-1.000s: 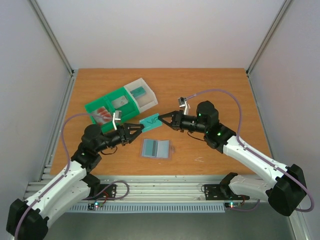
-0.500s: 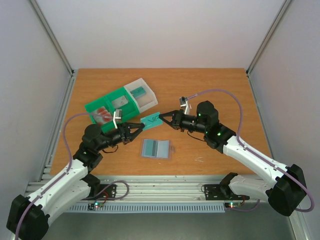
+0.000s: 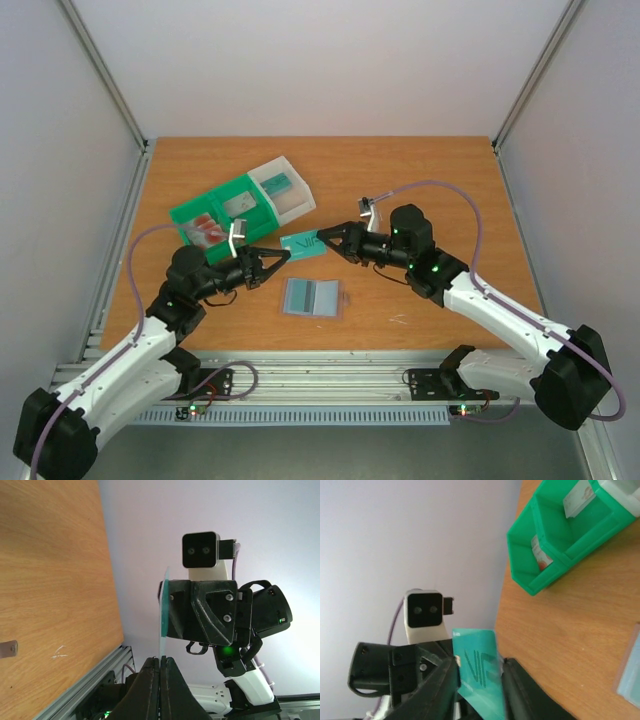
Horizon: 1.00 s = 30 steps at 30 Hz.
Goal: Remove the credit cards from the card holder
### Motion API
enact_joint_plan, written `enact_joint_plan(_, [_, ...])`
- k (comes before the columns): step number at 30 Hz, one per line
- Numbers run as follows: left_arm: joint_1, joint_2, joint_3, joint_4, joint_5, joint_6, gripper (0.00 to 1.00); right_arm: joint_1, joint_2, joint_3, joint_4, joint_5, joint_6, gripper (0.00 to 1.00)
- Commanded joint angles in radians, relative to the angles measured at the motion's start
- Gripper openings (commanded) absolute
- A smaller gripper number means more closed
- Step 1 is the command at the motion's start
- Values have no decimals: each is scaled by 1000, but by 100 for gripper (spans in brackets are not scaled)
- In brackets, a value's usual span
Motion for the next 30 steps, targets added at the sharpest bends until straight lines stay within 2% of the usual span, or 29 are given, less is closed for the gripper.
enact_joint_plan(1, [-4, -10, 77, -140, -21, 118, 1, -1, -45, -6, -74, 31, -68, 36])
enact_joint_plan(7, [-4, 11, 221, -484, -138, 318, 0, -3, -134, 15, -265, 27, -196, 78])
enact_joint_plan(9, [-2, 34, 268, -559, -188, 378, 0, -3, -170, 19, -328, 29, -237, 97])
enact_joint_plan(15, [10, 145, 394, -702, -374, 501, 0, -3, -257, 5, -455, 48, -314, 99])
enact_joint_plan(20, [48, 282, 497, -723, -475, 557, 0, -3, -283, -7, -498, 48, -331, 98])
enact_joint_plan(30, [166, 647, 732, -726, -506, 551, 0, -3, -314, 31, -605, 92, -395, 98])
